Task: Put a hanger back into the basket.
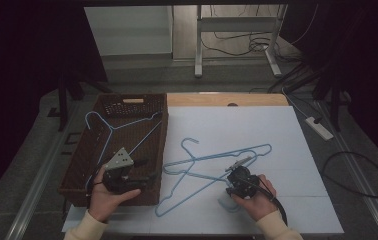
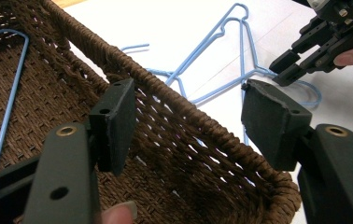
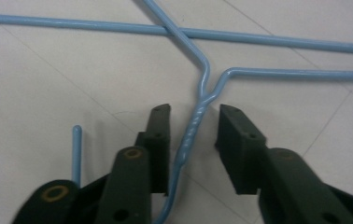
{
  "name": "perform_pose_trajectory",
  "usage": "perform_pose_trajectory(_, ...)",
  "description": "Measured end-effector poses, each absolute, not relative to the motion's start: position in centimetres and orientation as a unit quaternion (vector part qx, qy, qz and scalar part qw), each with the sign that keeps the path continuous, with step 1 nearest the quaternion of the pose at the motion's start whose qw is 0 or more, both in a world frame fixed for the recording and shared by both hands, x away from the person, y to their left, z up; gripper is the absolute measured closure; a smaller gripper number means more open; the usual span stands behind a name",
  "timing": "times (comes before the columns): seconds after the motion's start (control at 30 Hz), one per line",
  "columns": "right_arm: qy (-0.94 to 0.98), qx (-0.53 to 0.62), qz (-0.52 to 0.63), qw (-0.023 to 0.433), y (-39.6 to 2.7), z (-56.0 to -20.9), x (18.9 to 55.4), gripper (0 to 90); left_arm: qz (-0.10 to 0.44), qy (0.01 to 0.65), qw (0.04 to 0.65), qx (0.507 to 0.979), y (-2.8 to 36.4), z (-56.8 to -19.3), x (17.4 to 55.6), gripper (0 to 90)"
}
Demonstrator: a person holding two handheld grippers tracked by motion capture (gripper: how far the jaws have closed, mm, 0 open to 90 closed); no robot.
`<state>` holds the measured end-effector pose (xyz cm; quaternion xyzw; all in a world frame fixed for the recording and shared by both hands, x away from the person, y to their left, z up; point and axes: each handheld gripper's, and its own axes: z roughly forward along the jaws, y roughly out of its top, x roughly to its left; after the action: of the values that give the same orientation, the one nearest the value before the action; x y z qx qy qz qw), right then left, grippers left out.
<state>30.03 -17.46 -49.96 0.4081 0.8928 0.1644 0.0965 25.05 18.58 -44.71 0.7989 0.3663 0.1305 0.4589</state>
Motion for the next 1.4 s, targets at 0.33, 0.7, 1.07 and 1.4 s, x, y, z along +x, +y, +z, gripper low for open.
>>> perform_pose_trajectory(0.33,0.882,0.433,0.157,0.1,-17.9,-49.8,30.3,82.1,0.131,0.365,0.459,0.8,18.6,-44.7,25.0,36.5)
perform_pose_trajectory(0.7,0.876,0.434,0.194,0.077,-19.8,-48.5,31.1,86.3,0.134,0.357,0.459,0.803,18.0,-44.5,24.7,36.9)
perform_pose_trajectory(1.07,0.879,0.422,0.208,0.071,-20.8,-46.7,31.4,86.4,0.133,0.341,0.462,0.808,17.0,-43.8,24.0,36.9)
perform_pose_trajectory(1.4,0.886,0.408,0.21,0.066,-21.5,-46.1,31.4,86.4,0.128,0.332,0.456,0.816,15.4,-43.9,23.8,36.9)
